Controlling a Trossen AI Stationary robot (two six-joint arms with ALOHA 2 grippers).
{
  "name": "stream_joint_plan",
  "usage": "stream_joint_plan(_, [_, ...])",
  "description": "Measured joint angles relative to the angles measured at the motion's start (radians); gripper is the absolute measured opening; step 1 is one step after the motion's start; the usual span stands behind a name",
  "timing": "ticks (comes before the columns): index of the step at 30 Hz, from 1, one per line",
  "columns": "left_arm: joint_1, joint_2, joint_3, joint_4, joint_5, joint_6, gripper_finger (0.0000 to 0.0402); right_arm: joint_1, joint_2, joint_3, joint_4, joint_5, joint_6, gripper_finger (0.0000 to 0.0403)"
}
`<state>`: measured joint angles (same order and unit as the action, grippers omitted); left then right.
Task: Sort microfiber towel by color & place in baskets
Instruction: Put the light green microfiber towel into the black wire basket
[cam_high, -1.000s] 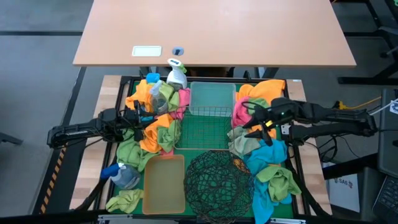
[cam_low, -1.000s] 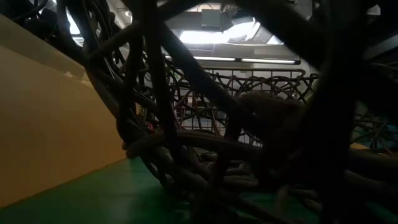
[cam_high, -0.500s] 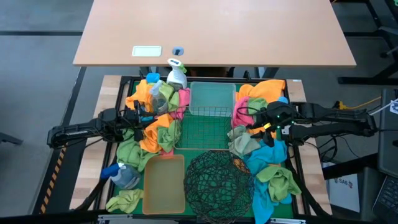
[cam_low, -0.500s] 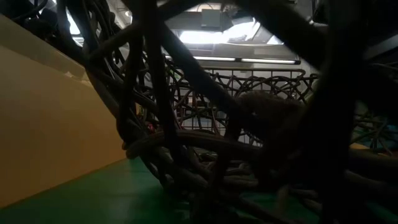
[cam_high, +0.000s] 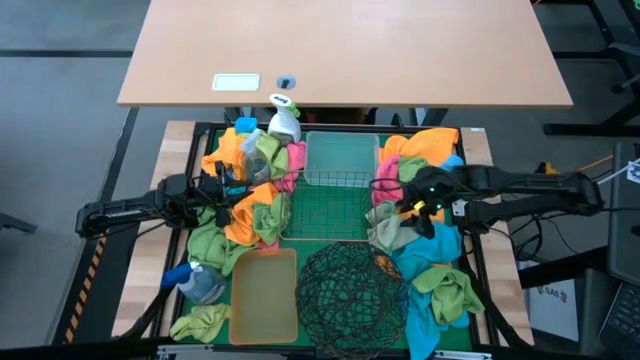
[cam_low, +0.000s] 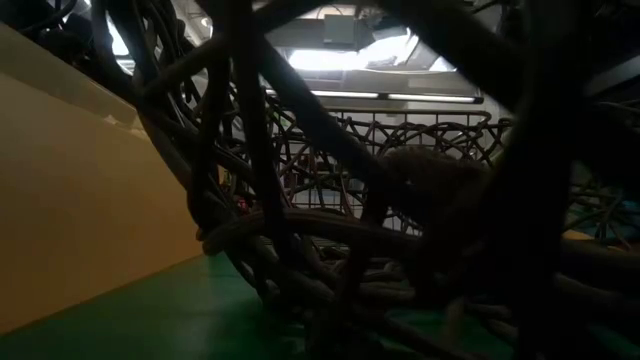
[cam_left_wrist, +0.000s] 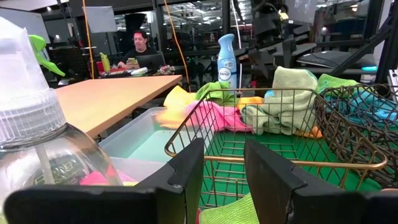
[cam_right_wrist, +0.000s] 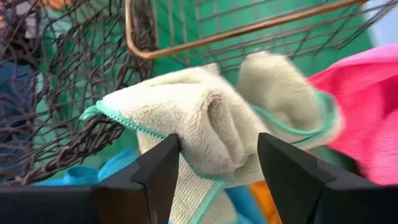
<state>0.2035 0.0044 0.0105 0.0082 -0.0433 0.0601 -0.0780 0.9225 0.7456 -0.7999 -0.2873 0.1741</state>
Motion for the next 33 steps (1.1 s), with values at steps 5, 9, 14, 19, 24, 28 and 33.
stream_joint_plan(5, [0.0,0.0,0.0,0.0,0.0,0.0,0.011,0.0,0.067,0.0,0.045,-0.046,-0.039,0.0216])
stream_joint_plan(9, [0.0,0.0,0.0,0.0,0.0,0.0,0.011,0.0,0.097,0.0,0.056,-0.046,-0.055,0.0206])
stream_joint_plan(14, [0.0,0.0,0.0,0.0,0.0,0.0,0.011,0.0,0.093,0.0,0.058,-0.046,-0.056,0.0138])
stream_joint_plan(19, [0.0,0.0,0.0,0.0,0.0,0.0,0.011,0.0,0.087,0.0,0.071,-0.046,-0.056,0.0029])
stream_joint_plan(24, [0.0,0.0,0.0,0.0,0.0,0.0,0.011,0.0,0.087,0.0,0.076,-0.046,-0.051,0.0027])
stream_joint_plan(28, [0.0,0.0,0.0,0.0,0.0,0.0,0.011,0.0,0.086,0.0,0.076,-0.046,-0.051,0.0033])
stream_joint_plan(33, [0.0,0.0,0.0,0.0,0.0,0.0,0.011,0.0,0.087,0.007,0.062,-0.046,-0.05,0.0007])
